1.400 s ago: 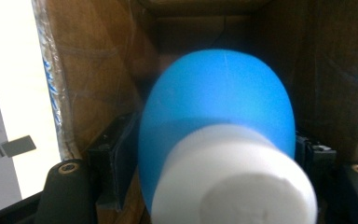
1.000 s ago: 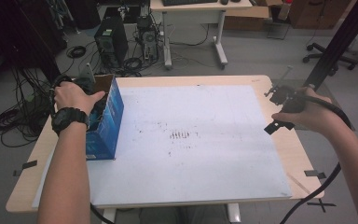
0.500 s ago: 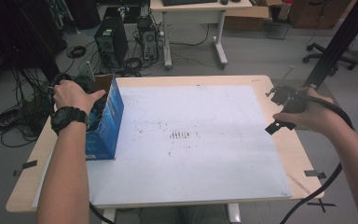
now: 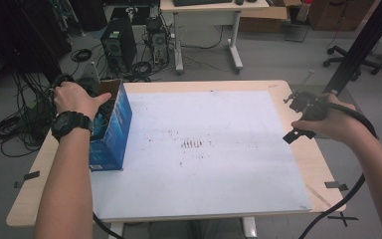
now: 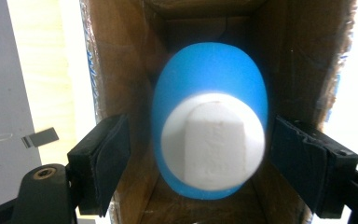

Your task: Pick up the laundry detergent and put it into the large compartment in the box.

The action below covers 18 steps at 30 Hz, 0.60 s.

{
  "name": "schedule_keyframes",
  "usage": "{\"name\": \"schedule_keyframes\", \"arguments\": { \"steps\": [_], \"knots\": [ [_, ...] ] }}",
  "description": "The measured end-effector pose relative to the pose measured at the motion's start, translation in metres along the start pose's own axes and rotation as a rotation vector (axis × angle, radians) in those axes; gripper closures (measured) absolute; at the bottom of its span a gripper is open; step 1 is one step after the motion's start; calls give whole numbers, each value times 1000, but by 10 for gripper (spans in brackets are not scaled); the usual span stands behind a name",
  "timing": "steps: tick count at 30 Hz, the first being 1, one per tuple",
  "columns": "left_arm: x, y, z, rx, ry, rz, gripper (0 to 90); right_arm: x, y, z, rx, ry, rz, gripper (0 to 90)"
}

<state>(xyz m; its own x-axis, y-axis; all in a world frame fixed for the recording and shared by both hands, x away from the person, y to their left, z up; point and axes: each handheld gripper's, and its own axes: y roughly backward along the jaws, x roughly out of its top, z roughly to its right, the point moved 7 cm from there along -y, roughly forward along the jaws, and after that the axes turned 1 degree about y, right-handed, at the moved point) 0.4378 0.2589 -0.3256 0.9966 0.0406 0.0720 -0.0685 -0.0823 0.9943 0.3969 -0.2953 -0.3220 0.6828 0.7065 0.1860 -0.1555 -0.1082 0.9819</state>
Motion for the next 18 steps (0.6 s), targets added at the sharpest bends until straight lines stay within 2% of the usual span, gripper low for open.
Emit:
{"name": "schedule_keyframes", "arguments": {
  "steps": [18],
  "knots": [
    [-1,15,1,13,-9,9,208,1,-1,-1,2,2,0,171]
  ]
}}
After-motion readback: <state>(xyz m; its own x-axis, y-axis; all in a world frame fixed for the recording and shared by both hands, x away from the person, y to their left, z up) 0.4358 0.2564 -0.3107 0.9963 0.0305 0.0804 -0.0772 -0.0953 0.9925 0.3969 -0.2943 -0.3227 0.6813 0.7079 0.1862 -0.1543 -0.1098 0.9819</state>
